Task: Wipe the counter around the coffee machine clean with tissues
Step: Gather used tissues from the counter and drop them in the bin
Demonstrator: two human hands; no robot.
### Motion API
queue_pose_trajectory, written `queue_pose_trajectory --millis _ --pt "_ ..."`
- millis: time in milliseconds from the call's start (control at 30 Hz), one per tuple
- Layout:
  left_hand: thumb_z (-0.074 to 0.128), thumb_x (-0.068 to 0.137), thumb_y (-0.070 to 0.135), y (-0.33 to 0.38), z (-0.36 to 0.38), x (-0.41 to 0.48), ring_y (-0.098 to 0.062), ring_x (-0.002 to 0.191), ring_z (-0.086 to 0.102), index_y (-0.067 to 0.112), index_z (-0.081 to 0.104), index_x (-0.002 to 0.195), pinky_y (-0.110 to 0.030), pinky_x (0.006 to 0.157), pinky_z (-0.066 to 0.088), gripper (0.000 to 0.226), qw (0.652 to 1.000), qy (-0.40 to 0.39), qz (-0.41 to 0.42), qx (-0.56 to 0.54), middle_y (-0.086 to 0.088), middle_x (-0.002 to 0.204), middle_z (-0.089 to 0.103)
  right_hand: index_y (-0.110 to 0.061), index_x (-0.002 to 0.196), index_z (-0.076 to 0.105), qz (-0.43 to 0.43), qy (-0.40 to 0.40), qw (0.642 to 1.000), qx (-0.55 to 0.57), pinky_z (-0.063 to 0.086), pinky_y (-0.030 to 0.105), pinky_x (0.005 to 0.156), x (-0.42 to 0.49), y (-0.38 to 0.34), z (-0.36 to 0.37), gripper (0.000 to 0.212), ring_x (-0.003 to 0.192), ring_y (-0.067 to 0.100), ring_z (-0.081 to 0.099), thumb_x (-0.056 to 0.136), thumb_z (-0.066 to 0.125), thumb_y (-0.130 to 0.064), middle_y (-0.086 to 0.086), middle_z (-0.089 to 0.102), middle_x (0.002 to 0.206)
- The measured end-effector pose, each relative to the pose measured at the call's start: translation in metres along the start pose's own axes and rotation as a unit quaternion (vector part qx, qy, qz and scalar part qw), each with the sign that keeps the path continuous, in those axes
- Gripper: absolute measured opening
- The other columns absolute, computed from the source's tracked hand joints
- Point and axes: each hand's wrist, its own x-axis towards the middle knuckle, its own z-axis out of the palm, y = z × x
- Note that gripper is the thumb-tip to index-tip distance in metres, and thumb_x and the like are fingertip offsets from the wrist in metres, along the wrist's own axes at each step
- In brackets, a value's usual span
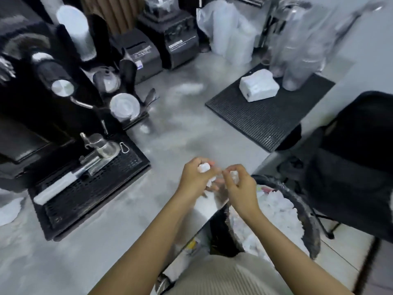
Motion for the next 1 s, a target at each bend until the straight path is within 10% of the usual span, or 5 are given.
queue_pose_trajectory --millis 200,400,567,667,1000 --pt "0.067 0.085 0.033 -0.015 0.103 0.022 -0.01 0.069 0.059 0.019 0.064 0.083 -0.031 0.063 0.05 0.015 0.984 -0.122 0.023 0.132 0.004 0.078 0.065 -0.017 0.089 0.06 0.145 0.129 0.98 0.044 0.043 0.029 0.066 -0.004 0.051 -0.068 0.012 0.077 0.015 0.058 0.097 0.053 -0.023 0.001 0.064 0.083" --pt "0.061 0.09 0.036 -0.058 0.162 0.033 -0.015 0.066 0.054 0.025 0.056 0.085 -0.025 0.057 0.042 0.013 0.945 -0.216 -0.158 0.186 -0.001 0.083 0.058 -0.014 0.099 0.058 0.319 0.18 0.919 0.144 0.045 0.031 0.062 -0.016 0.094 -0.114 0.011 0.078 0.02 0.055 0.096 0.05 -0.02 0.007 0.061 0.099" --pt "0.066 0.067 0.074 -0.082 0.177 0.039 -0.021 0.132 0.042 0.041 0.015 0.148 -0.036 0.1 0.041 0.101 0.915 -0.288 -0.248 0.138 0.011 0.147 0.033 -0.034 0.15 0.031 0.32 0.17 0.895 0.259 0.035 0.031 0.101 -0.031 0.115 -0.132 0.056 0.139 0.013 0.034 0.098 0.052 -0.042 -0.009 0.032 0.153" --pt "0.06 0.079 0.065 -0.083 0.178 0.04 -0.021 0.137 0.034 0.038 0.002 0.151 -0.035 0.096 0.037 0.096 0.923 -0.285 -0.217 0.143 0.009 0.154 0.021 -0.04 0.149 0.03 0.314 0.165 0.895 0.269 0.037 0.033 0.103 -0.034 0.119 -0.139 0.056 0.14 0.014 0.034 0.097 0.052 -0.046 -0.011 0.03 0.156" --pt "0.061 0.092 0.027 -0.052 0.124 0.016 -0.013 0.098 0.066 0.022 0.068 0.109 -0.033 0.092 0.053 0.019 0.967 -0.198 -0.068 0.143 0.003 0.112 0.068 -0.019 0.112 0.064 0.273 0.107 0.932 0.214 0.053 0.034 0.088 -0.027 0.095 -0.12 0.018 0.097 0.018 0.067 0.094 0.061 -0.017 0.006 0.069 0.106"
